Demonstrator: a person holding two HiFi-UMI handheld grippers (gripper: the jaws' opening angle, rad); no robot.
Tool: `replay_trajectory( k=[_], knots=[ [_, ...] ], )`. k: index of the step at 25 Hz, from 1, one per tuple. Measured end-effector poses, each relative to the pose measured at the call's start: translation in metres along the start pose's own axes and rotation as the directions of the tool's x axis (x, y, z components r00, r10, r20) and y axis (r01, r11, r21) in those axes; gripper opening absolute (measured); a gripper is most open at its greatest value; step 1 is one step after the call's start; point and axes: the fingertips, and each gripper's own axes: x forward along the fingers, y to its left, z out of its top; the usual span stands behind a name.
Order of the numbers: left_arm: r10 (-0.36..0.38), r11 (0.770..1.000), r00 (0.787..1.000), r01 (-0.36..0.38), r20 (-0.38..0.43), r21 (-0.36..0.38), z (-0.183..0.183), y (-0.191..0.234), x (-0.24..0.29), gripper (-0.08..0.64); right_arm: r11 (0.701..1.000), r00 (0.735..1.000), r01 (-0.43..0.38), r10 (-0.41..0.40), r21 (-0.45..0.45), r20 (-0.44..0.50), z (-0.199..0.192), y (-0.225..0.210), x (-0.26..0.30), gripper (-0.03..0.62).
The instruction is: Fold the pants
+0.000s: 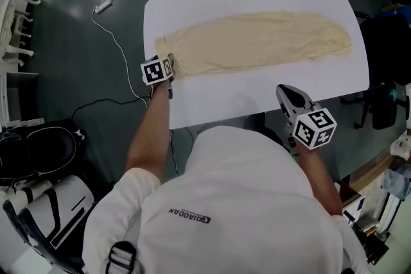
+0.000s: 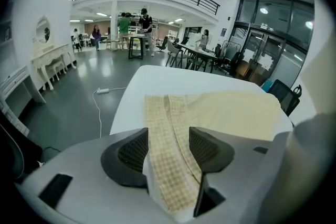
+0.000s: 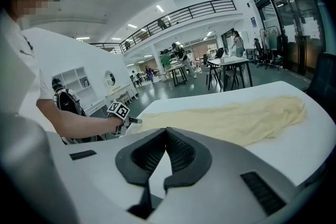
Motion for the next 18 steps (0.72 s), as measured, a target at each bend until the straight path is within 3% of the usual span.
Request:
replay_trajectory(
  k=[9, 14, 18],
  knots=[
    [0.082, 0.995, 0.996, -0.079, -0.042, 0.064, -0.005, -0.005, 0.013, 0.27, 0.999, 0.999, 0.032, -0.033, 0.024, 0.011, -0.003, -0.02, -0.011, 0.018],
    [0.024, 0.995, 0.999, -0.021, -0.03, 0.102, -0.004, -0.015, 0.012, 0.172, 0.998, 0.999, 0.041, -0.042, 0.04, 0.03, -0.004, -0.016, -0.017, 0.018],
    [-0.016, 0.997, 1.0, 0.017, -0.019, 0.072, -0.003, -0.015, 0.012, 0.125, 0.998, 0.998, 0.041, -0.043, 0.037, 0.044, -0.003, -0.012, -0.021, 0.018]
  ],
)
